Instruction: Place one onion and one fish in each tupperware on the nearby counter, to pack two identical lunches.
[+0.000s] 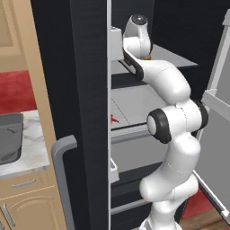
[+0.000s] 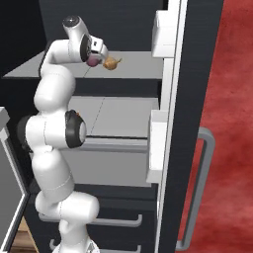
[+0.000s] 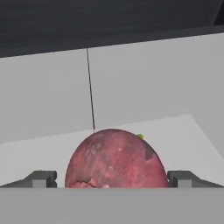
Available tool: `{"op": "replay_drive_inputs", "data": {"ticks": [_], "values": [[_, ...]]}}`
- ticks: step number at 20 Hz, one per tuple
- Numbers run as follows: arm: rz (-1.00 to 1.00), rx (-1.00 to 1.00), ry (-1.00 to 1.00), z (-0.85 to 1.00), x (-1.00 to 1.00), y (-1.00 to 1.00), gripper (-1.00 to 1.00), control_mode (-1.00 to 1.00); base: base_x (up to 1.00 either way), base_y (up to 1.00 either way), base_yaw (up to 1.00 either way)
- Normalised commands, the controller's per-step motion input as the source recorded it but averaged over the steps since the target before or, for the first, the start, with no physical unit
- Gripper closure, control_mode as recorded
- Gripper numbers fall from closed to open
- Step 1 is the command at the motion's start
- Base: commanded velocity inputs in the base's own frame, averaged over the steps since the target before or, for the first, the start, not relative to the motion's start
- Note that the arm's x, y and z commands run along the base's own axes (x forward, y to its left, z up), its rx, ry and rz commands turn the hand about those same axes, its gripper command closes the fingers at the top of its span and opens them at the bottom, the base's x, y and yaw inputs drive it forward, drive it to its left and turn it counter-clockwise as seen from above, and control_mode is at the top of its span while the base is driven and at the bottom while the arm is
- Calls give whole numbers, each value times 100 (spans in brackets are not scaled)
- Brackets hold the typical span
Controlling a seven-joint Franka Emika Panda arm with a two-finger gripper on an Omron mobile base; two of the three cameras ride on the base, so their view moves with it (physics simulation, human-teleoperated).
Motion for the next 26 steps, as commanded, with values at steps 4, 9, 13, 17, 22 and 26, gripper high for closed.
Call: {"op": "replay_drive_inputs", "data": {"ticks": [4, 9, 13, 17, 22, 26], "values": [[-11, -5, 11, -44, 0, -20, -100, -100, 0, 0, 0], [-14, -7, 7, -49, 12, -12, -100, -100, 0, 0, 0], [-12, -7, 3, -47, 25, 0, 100, -100, 0, 0, 0], [-3, 0, 0, -7, 7, 0, 100, -100, 0, 0, 0], [10, 0, -2, -11, -99, 0, 100, -100, 0, 0, 0], [23, 0, -12, 0, -100, 0, 100, -100, 0, 0, 0]]}}
